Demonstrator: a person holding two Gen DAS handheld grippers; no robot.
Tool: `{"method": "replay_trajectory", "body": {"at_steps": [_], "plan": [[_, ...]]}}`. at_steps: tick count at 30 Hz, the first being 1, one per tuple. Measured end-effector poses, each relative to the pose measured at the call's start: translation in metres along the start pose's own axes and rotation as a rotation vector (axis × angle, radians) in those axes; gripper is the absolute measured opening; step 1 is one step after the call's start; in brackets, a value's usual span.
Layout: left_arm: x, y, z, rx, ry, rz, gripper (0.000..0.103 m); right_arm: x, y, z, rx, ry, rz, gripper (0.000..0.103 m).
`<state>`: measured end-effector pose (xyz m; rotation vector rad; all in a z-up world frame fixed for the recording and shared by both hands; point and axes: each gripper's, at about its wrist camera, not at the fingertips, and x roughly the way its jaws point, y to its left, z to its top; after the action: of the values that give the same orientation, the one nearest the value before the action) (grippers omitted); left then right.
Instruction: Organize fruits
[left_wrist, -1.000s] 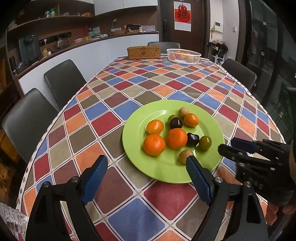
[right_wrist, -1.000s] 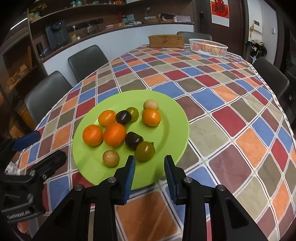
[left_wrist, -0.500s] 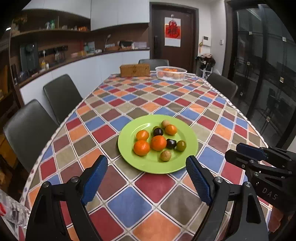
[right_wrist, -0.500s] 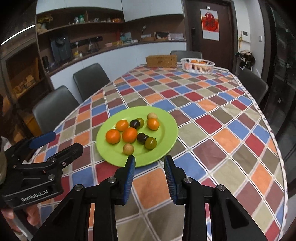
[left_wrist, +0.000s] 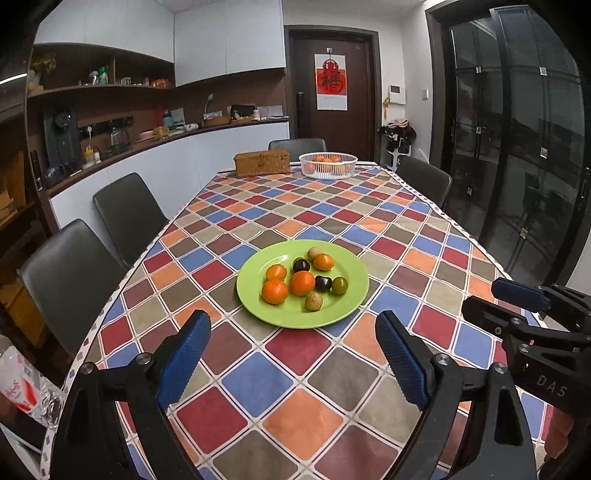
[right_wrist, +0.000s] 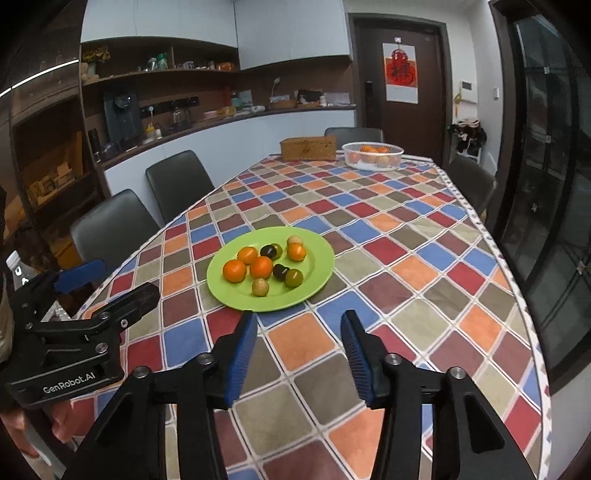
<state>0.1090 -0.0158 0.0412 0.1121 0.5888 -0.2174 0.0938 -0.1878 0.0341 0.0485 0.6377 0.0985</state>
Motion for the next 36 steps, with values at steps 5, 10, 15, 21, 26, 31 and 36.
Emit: {"method": "replay_trajectory", "body": {"at_steps": [5, 10, 15, 21, 26, 31, 36], "plan": [[-0.017, -0.002, -0.002, -0.003, -0.020, -0.005, 0.093, -0.020, -0.001, -0.007, 0.011, -0.017, -0.028, 0.054], [-0.035, -0.008, 0.000, 0.010, -0.055, -0.017, 0.096, -0.037, -0.005, -0.012, 0.021, -0.032, -0.038, 0.055], [-0.044, -0.013, 0.001, 0.023, -0.071, -0.019, 0.096, -0.048, -0.008, -0.015, 0.031, -0.043, -0.038, 0.055], [-0.047, -0.016, -0.001, 0.022, -0.065, -0.026, 0.096, -0.057, -0.009, -0.017, 0.037, -0.054, -0.049, 0.055], [-0.049, -0.016, -0.004, 0.011, -0.050, -0.042, 0.096, -0.059, -0.010, -0.017, 0.038, -0.059, -0.056, 0.055], [-0.053, -0.014, -0.003, 0.011, -0.060, -0.034, 0.101, -0.061, -0.010, -0.017, 0.037, -0.066, -0.055, 0.055], [-0.055, -0.013, -0.003, 0.016, -0.065, -0.021, 0.101, -0.063, -0.010, -0.016, 0.039, -0.068, -0.055, 0.055]]}}
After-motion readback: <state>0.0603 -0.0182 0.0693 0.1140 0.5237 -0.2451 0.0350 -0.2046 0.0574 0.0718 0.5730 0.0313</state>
